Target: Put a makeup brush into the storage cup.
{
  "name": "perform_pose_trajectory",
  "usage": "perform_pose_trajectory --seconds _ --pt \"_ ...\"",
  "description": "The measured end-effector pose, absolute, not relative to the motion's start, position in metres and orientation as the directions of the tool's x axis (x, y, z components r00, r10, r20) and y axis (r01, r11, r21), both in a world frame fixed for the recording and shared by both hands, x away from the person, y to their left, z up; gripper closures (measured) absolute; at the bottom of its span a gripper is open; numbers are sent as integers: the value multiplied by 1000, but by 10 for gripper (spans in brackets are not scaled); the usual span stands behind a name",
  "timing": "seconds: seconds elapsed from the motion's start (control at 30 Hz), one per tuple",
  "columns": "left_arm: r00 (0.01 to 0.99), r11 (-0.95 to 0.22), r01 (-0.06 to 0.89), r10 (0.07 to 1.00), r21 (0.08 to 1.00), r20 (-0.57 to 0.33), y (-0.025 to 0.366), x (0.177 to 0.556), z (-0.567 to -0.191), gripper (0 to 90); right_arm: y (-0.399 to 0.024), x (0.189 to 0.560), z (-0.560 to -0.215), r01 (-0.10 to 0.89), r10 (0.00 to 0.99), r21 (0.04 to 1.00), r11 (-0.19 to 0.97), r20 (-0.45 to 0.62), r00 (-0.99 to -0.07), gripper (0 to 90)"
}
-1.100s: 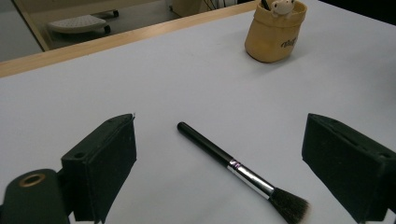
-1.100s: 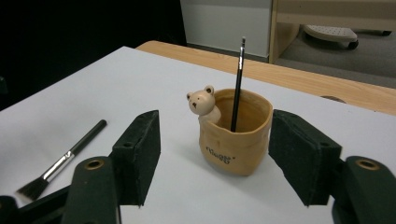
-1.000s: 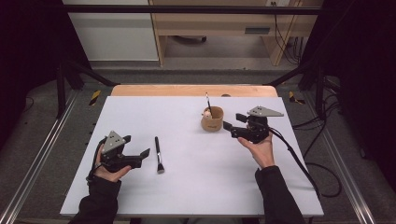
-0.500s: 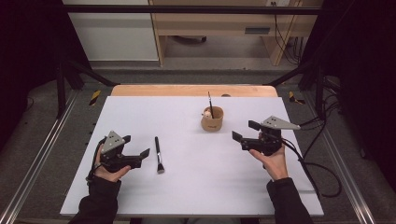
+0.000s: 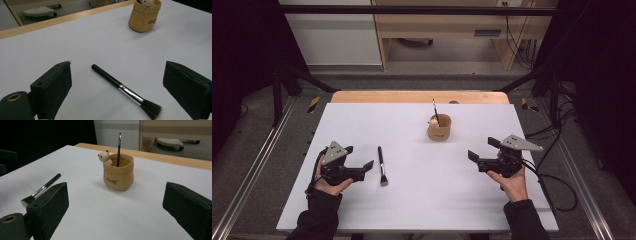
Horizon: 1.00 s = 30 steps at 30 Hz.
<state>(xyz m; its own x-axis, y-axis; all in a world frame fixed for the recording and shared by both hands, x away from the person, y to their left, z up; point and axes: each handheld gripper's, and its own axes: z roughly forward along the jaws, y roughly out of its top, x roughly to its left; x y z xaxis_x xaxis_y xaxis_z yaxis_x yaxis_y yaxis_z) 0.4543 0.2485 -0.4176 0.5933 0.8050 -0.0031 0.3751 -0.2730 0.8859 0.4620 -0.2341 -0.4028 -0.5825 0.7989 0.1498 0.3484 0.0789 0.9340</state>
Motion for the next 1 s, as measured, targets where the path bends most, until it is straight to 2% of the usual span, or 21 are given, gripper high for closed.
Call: perform_pose_trajectory --seconds 0.27,1.0 --pt "596 -284 379 803 880 2 246 454 -418 73 -243 455 -416 364 808 928 80 154 -569 63" --pt "596 -283 395 803 874 -9 234 457 -408 77 -253 449 -418 374 827 925 75 152 -542 67"
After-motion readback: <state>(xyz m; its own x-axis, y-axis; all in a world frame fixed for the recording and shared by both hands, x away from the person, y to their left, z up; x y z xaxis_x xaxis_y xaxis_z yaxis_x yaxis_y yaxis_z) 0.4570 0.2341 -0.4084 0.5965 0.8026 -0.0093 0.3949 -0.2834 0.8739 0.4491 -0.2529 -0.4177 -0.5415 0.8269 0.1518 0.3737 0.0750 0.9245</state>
